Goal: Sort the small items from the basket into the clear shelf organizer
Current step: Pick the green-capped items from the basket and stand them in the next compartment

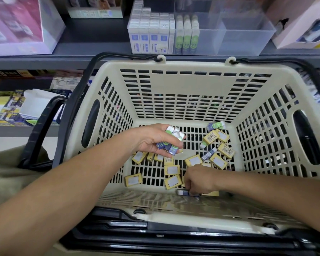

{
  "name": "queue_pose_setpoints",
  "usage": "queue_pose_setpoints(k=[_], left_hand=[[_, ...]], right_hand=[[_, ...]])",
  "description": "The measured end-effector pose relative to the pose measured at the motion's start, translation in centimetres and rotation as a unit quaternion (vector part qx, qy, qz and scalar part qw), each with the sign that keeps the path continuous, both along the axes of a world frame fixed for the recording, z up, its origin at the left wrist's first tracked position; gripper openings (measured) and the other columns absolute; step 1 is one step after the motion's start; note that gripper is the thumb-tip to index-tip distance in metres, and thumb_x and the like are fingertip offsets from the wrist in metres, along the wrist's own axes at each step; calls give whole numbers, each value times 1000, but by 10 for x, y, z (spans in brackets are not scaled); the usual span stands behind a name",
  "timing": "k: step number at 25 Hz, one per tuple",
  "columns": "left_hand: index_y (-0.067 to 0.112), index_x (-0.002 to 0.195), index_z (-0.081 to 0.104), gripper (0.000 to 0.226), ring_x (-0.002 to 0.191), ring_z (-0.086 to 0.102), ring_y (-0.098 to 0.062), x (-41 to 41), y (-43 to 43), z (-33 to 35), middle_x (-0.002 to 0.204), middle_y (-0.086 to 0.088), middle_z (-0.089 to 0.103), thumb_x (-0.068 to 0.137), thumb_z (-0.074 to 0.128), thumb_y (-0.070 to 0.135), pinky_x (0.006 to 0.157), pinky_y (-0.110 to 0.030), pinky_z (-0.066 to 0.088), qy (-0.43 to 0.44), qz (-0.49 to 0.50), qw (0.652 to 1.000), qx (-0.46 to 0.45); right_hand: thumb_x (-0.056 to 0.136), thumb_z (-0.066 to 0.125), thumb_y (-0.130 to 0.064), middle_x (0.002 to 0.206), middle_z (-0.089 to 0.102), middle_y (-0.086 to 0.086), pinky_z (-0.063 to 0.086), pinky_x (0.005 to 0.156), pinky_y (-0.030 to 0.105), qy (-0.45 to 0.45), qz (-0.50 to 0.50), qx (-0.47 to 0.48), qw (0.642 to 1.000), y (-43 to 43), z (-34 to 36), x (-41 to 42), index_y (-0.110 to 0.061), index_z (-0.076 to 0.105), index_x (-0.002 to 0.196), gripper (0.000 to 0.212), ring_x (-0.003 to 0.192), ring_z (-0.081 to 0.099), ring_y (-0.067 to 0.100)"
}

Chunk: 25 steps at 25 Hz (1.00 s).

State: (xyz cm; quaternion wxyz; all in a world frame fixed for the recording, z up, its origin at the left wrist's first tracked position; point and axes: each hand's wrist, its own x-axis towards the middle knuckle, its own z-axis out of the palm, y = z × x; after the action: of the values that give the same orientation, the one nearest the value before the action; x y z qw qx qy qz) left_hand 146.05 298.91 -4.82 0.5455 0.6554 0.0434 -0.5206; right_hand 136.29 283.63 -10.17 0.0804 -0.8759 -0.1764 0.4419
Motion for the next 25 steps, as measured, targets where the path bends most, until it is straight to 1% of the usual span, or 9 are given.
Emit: queue_pose_setpoints(k=[4,7,11,14,16,18,21,23,25], left_hand=[[5,126,53,53,76,70,-16,1,1,-2,94,-9,69,77,71,-1,66,-31,59,-3,-7,1000,2],[6,125,54,52,77,70,-17,2,1,-4,94,-9,70,76,72,-1,63,-30,58,-2,-6,1000,2],[7,120,55,49,77,71,-17,3,2,-4,90,-9,71,75,73,-2,62,-30,58,2,-11,1000,0],[10,105,58,35,77,71,-17,3,2,-5,82,-6,73,75,73,-1,60,-28,58,2,-11,1000,1],[10,97,59,27,76,71,-17,5,2,-5,79,-6,73,76,73,0,59,-28,58,-5,-2,1000,1],[9,96,60,25,76,71,-18,7,3,-4,81,-8,72,76,72,0,61,-30,58,-9,20,1000,-4],[11,98,61,25,79,70,-20,7,2,-3,88,-8,71,77,72,4,63,-32,58,3,48,998,-28],[14,98,63,23,78,70,-18,5,-1,-1,86,-5,72,77,71,10,61,-30,58,7,54,996,-64],[16,96,64,25,74,71,-14,5,-1,0,79,-2,73,72,71,18,59,-28,57,13,68,993,-97]], right_hand=[[87,57,-12,87,72,10,47,69,23,40,-48,23,998,-5,0,5,-4,68,89,15,72,64,14],[86,59,-13,80,69,8,47,65,19,121,-95,45,987,-5,4,9,-2,67,98,18,55,58,2],[84,66,-26,85,62,3,41,66,24,128,-69,41,989,-3,4,6,-4,65,105,30,75,52,14],[82,69,-23,69,54,-9,40,58,18,147,-76,80,983,-3,18,13,-14,61,86,12,63,49,6],[83,68,-23,70,60,-4,44,57,19,138,-130,119,975,-7,36,27,-16,59,81,12,59,54,4],[84,66,-21,68,66,0,44,49,18,102,-257,169,946,-17,57,44,-14,59,88,11,54,58,4],[80,70,-13,70,68,9,50,51,19,69,-452,280,844,-33,79,61,-9,56,98,23,53,60,11],[77,71,-12,76,71,13,54,56,19,70,-492,343,797,-36,84,64,-9,57,95,23,60,67,13],[78,70,-12,78,73,13,56,58,19,68,-492,372,784,-31,85,64,-8,58,93,20,66,70,14]])
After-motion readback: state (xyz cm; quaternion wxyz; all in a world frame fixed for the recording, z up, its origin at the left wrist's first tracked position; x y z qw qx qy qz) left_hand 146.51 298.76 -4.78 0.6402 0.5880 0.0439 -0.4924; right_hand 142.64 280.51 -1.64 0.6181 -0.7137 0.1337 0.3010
